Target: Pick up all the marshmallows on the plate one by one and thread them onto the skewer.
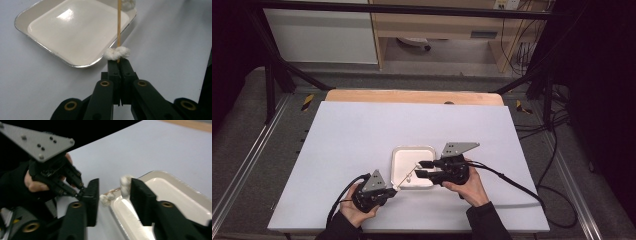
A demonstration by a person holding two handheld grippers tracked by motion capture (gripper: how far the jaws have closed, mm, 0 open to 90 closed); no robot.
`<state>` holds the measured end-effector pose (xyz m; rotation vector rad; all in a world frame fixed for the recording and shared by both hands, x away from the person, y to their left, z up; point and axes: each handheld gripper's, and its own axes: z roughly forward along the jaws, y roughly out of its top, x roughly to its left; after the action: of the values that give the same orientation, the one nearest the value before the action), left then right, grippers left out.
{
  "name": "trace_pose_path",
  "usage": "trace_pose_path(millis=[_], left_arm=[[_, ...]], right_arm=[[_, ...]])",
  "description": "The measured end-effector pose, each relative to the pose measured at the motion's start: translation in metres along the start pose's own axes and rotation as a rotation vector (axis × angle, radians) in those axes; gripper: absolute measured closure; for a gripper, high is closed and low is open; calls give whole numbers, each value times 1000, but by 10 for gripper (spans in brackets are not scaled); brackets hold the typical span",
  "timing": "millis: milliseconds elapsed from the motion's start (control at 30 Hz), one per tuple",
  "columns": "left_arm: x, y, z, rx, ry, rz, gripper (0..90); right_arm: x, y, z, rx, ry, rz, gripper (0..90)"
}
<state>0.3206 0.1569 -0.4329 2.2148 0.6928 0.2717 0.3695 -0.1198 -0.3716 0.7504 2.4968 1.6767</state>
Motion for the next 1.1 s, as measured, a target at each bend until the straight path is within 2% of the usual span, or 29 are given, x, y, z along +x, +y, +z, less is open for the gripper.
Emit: trace_pose_path(millis=[133,333,500,567,767,933,1000,1100], left_arm=[[3,-1,-1,-25,-11,-16,888],[-1,0,-3,-74,-35,20,888],[-3,0,-4,-81,-39,26,888],[-3,0,-4,-79,-40,23,888],[-3,1,-3,-81,-43,21,888],[-4,1,-4,-88,-45,30,887],[-5,1,-4,-84,-44,47,887],[-5,1,-4,-89,-46,49,887]], right_arm=[[-4,4,-13,-63,-29,22,551],[-12,0,-12,-111,-46,75,601],[-11,-3,-4,-122,27,95,645],[-10,-4,-2,-120,39,95,661],[-6,-5,-2,-137,66,87,681],[-7,-9,4,-115,72,83,753],[-7,-10,6,-114,81,85,773],[-7,-9,5,-105,89,81,772]])
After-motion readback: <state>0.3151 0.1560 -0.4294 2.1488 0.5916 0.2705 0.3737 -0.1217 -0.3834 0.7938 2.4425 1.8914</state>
